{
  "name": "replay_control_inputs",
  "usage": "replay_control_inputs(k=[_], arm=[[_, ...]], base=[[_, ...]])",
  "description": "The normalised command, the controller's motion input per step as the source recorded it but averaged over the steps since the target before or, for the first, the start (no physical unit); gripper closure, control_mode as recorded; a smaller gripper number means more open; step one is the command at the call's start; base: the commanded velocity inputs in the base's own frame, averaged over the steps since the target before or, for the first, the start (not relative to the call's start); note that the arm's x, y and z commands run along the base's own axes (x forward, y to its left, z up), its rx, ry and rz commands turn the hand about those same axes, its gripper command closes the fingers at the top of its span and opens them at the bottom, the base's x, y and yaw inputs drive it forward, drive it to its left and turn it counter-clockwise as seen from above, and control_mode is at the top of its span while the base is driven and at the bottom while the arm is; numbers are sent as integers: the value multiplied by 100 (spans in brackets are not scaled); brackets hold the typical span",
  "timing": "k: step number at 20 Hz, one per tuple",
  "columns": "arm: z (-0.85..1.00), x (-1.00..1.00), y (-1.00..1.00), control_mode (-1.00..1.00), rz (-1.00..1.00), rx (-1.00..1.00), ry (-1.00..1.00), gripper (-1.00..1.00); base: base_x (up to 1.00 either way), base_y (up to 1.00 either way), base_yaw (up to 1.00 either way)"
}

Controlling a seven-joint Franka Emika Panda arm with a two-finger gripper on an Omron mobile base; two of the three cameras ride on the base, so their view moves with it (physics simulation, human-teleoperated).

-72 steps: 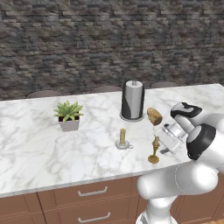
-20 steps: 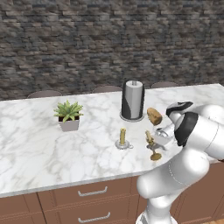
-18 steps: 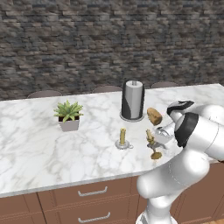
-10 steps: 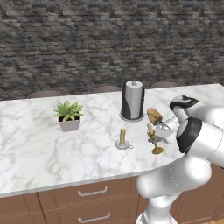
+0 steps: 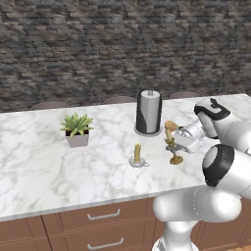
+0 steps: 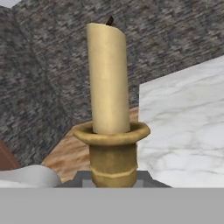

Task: Pick the candle and candle from the dining table and place them in the open cabinet. Close the cabinet after placing the objects.

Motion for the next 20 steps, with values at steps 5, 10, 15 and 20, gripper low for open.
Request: replay_control_inputs(k=[5, 10, 15, 20], arm=[[41, -10, 4, -100, 0, 0, -3, 100], [32, -18, 1, -100, 0, 0, -1, 100], [30, -19, 0, -100, 0, 0, -9, 100], [27, -19, 0, -100, 0, 1, -16, 100]], base=[[0, 0, 0], [0, 0, 0], [0, 0, 0], [0, 0, 0]])
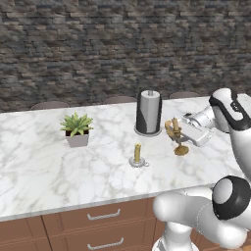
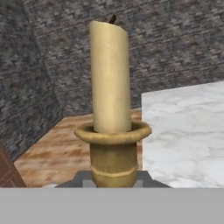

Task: Pick the candle and candle from the dining table and place them in the open cabinet. Close the cabinet after placing the objects.

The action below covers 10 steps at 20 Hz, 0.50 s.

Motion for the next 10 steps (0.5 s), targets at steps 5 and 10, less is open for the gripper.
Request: replay_control_inputs(k=[5, 10], arm=[[27, -19, 1, -100, 0, 0, -13, 100], [28, -17, 2, -100, -1, 1, -13, 100]], base=[[0, 0, 0], [0, 0, 0]])
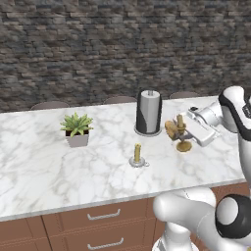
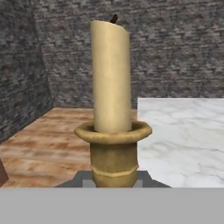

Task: Pick the candle and candle from the dining table and place them in the open cabinet. Close the cabinet after placing the objects.

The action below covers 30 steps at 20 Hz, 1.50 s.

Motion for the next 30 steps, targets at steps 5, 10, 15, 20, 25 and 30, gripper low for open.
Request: replay_control_inputs(k=[5, 10, 15, 20, 25, 30], arm=[[22, -20, 0, -100, -8, 4, -3, 100], [10, -11, 0, -100, -2, 2, 0, 100], [1, -3, 0, -100, 0, 0, -1, 100], [0, -3, 0, -100, 0, 0, -1, 100], [0, -18, 0, -100, -2, 0, -6, 100], [0, -44, -5, -100, -5, 0, -20, 100]], base=[[0, 0, 0], [0, 0, 0], [0, 0, 0], [0, 0, 0], [0, 0, 0], [0, 0, 0]])
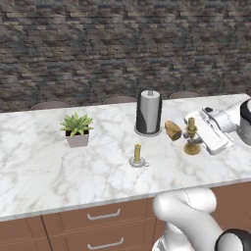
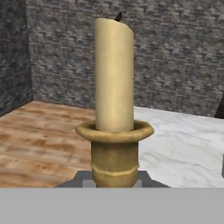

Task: Pick the candle and candle from the dining table and place them in the open cabinet. Close the cabinet after placing the objects.

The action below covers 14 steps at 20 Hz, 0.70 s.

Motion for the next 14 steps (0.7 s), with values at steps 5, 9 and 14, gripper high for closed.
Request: replay_control_inputs(k=[5, 9, 14], arm=[[0, -53, -5, -100, -4, 1, -26, 100], [0, -45, -5, -100, -4, 3, -17, 100], [4, -12, 0, -100, -3, 1, 1, 100]], base=[[0, 0, 0], [0, 0, 0], [0, 0, 0]])
